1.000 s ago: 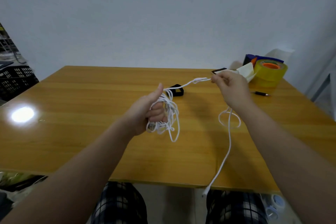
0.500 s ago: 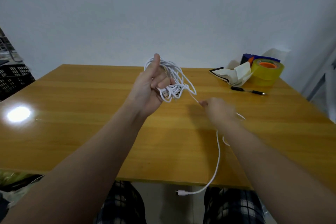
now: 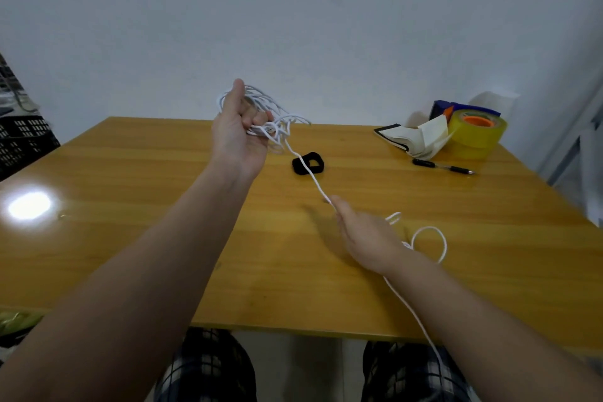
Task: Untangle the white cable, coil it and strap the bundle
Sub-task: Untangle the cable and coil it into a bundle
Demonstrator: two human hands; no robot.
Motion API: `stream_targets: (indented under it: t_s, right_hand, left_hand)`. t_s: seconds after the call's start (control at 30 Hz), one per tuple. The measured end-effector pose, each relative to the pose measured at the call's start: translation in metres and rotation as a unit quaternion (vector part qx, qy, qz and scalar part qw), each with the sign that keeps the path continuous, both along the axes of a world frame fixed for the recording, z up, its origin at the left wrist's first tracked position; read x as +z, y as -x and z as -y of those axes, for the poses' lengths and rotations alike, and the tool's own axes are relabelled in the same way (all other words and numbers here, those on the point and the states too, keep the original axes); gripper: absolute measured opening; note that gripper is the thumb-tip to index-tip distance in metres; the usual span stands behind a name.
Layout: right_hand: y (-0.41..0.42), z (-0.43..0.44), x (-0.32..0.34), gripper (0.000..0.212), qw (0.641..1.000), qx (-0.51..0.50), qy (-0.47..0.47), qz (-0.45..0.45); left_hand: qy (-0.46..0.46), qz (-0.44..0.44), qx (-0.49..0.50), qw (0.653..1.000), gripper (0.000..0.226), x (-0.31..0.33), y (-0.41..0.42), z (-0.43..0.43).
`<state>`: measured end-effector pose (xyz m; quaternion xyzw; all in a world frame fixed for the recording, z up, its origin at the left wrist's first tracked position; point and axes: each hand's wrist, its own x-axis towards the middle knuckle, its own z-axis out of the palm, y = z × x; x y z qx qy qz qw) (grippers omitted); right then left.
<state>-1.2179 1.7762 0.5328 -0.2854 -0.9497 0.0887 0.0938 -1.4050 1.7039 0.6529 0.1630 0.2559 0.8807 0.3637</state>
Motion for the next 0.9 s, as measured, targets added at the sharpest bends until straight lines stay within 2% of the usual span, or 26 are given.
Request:
stream_targets:
  t_s: [0.1, 0.17, 0.27, 0.37, 0.5, 0.57, 0.63, 0.67, 0.73, 0.8, 0.83, 0.9]
  right_hand:
    - [0.004, -0.001, 0.0, 0.034, 0.992, 0.021, 0.089, -0.089]
    - [0.007, -0.001, 0.001, 0.036, 0.993, 0.027, 0.083, -0.074]
    - [0.011, 0.01, 0.003, 0.03, 0.999, 0.022, -0.006, 0.027]
    - [0.015, 0.026, 0.015, 0.033, 0.988, 0.083, -0.092, 0.093]
    - [0.021, 0.04, 0.042, 0.029, 0.955, 0.21, -0.187, 0.098]
    - [0.02, 0.04, 0.06, 0.022, 0.941, 0.263, -0.211, 0.034]
    - [0.014, 0.034, 0.08, 0.015, 0.931, 0.274, -0.239, -0.022]
    - [0.011, 0.028, 0.087, 0.014, 0.926, 0.275, -0.255, -0.045]
    - [0.005, 0.021, 0.098, 0.018, 0.92, 0.269, -0.273, -0.087]
    - [0.001, 0.017, 0.105, 0.027, 0.926, 0.246, -0.262, -0.116]
    - [-0.001, 0.013, 0.104, 0.029, 0.932, 0.227, -0.256, -0.124]
    - [-0.006, 0.003, 0.102, 0.032, 0.944, 0.177, -0.24, -0.138]
  left_hand:
    - [0.003, -0.006, -0.003, 1.0, 0.042, -0.001, 0.0, -0.002]
    - [0.015, -0.019, -0.003, 1.0, 0.042, -0.004, -0.002, -0.004]
    - [0.041, -0.038, -0.016, 0.998, 0.043, -0.008, -0.005, -0.012]
    - [0.089, -0.06, -0.038, 0.993, 0.042, -0.015, -0.014, -0.022]
    - [0.162, -0.122, -0.064, 0.977, 0.029, -0.025, -0.02, -0.03]
    - [0.238, -0.249, -0.062, 0.937, 0.032, -0.036, -0.012, -0.028]
    - [0.324, -0.41, -0.073, 0.85, 0.04, -0.049, -0.001, -0.023]
    - [0.353, -0.463, -0.097, 0.807, 0.045, -0.052, 0.001, -0.018]
    - [0.386, -0.513, -0.17, 0.748, 0.072, -0.052, -0.001, -0.007]
    - [0.398, -0.566, -0.201, 0.693, 0.095, -0.045, -0.01, 0.001]
    - [0.398, -0.595, -0.203, 0.668, 0.099, -0.042, -0.013, 0.002]
    - [0.394, -0.644, -0.182, 0.63, 0.09, -0.033, -0.019, 0.008]
